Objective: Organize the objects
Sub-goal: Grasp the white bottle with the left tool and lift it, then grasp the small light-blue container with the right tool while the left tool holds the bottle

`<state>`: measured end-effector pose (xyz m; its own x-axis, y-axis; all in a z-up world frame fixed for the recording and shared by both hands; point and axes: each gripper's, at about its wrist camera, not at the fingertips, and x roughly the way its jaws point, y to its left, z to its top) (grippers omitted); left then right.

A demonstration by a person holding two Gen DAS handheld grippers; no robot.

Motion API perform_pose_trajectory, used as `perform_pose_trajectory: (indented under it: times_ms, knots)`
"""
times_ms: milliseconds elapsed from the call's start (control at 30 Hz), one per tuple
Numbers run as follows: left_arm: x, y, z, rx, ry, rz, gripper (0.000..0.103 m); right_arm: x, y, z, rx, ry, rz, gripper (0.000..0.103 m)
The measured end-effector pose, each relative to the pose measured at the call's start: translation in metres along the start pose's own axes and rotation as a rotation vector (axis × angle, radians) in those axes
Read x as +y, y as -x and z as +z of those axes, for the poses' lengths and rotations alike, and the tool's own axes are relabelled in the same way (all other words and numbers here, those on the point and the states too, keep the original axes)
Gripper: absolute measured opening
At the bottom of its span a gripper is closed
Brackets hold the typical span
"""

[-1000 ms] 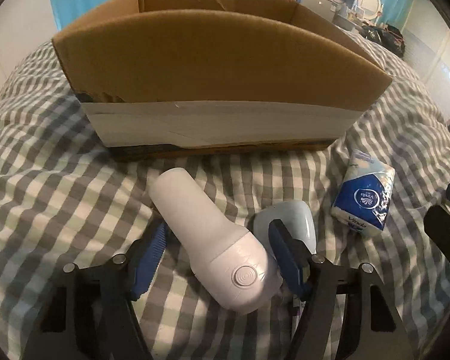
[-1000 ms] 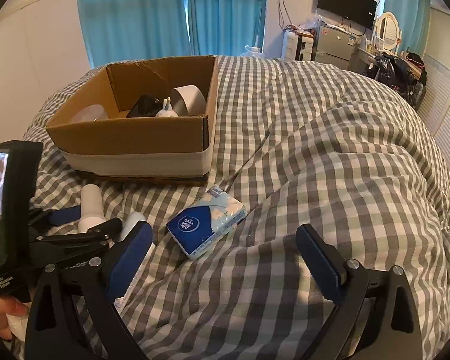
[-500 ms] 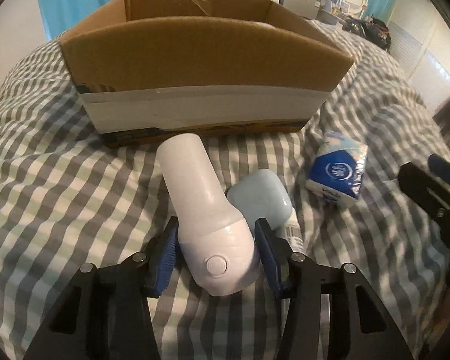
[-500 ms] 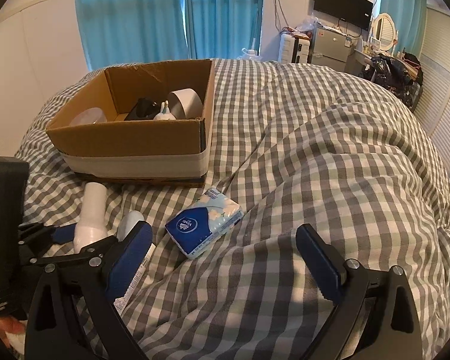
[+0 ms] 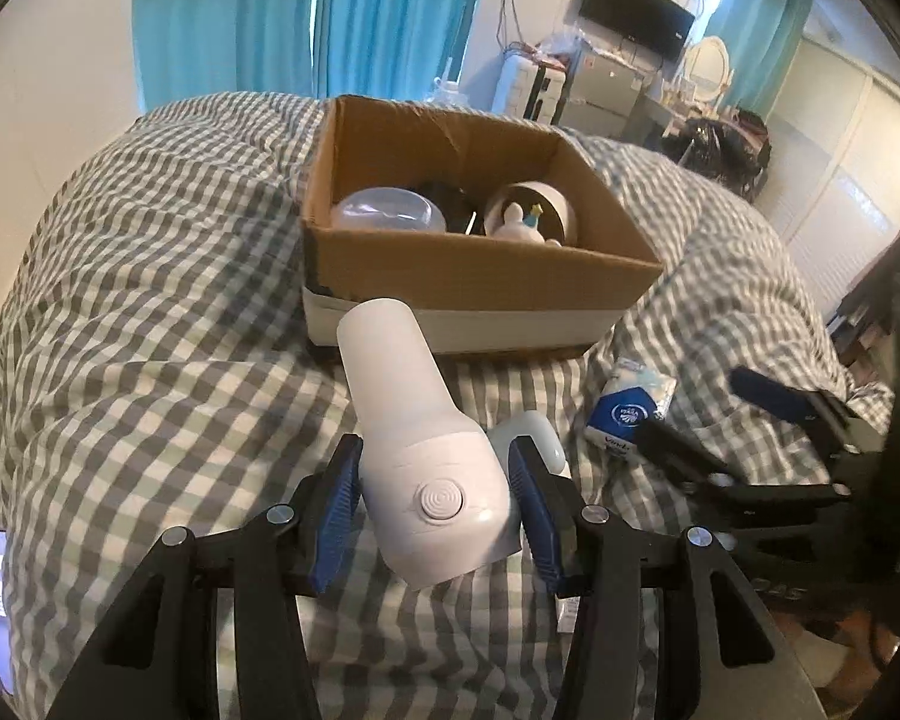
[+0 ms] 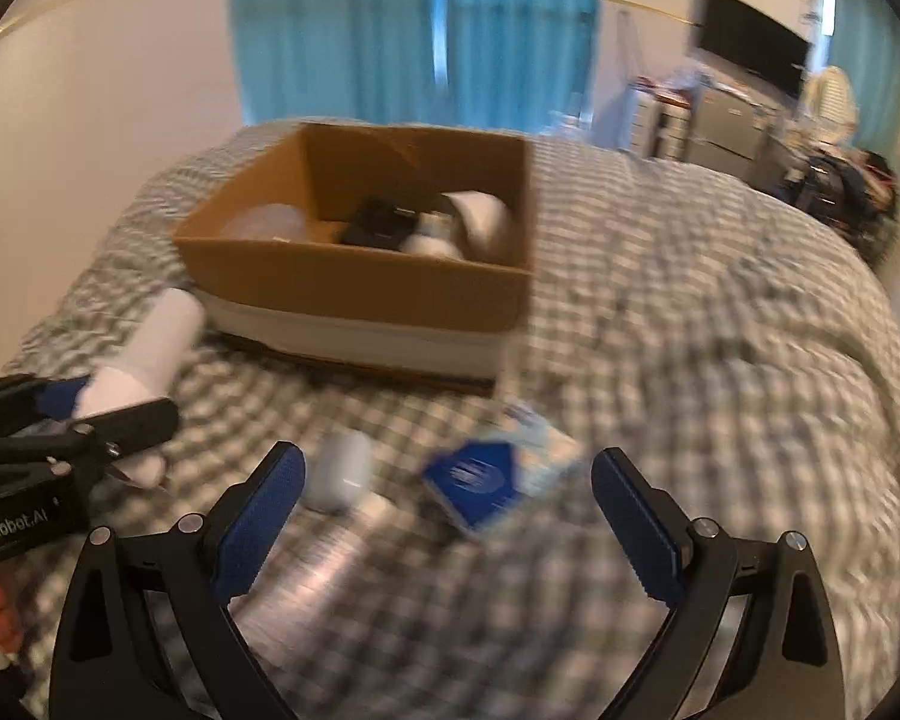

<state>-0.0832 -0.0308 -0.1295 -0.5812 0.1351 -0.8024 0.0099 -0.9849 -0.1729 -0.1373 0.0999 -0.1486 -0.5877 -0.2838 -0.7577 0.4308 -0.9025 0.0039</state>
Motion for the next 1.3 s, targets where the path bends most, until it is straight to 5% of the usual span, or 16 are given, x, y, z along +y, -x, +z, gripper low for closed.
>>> perform_pose_trajectory:
  times_ms: [133, 367, 633, 900, 1300]
  knots:
    - [0.01, 0.002, 0.002, -0.013, 0.006, 0.039, 0.05, 0.019, -0.025, 0.009, 0.04, 0.046, 0.025, 0.097]
    - [0.026, -0.008, 0.0, 0.003, 0.033, 0.061, 0.051, 0.04, -0.081, 0.003, 0.193, 0.104, 0.058, 0.079]
    - [0.03, -0.014, -0.002, 0.018, 0.038, 0.062, 0.051, 0.046, -0.104, -0.006, 0.281, 0.121, 0.103, 0.044]
    - [0.026, -0.012, -0.003, 0.015, 0.026, 0.074, 0.051, 0.047, -0.09, -0.005, 0.231, 0.124, 0.113, 0.028]
    - [0.015, 0.004, -0.01, 0.001, -0.002, 0.074, 0.051, 0.042, -0.039, -0.01, 0.127, 0.128, 0.084, 0.025]
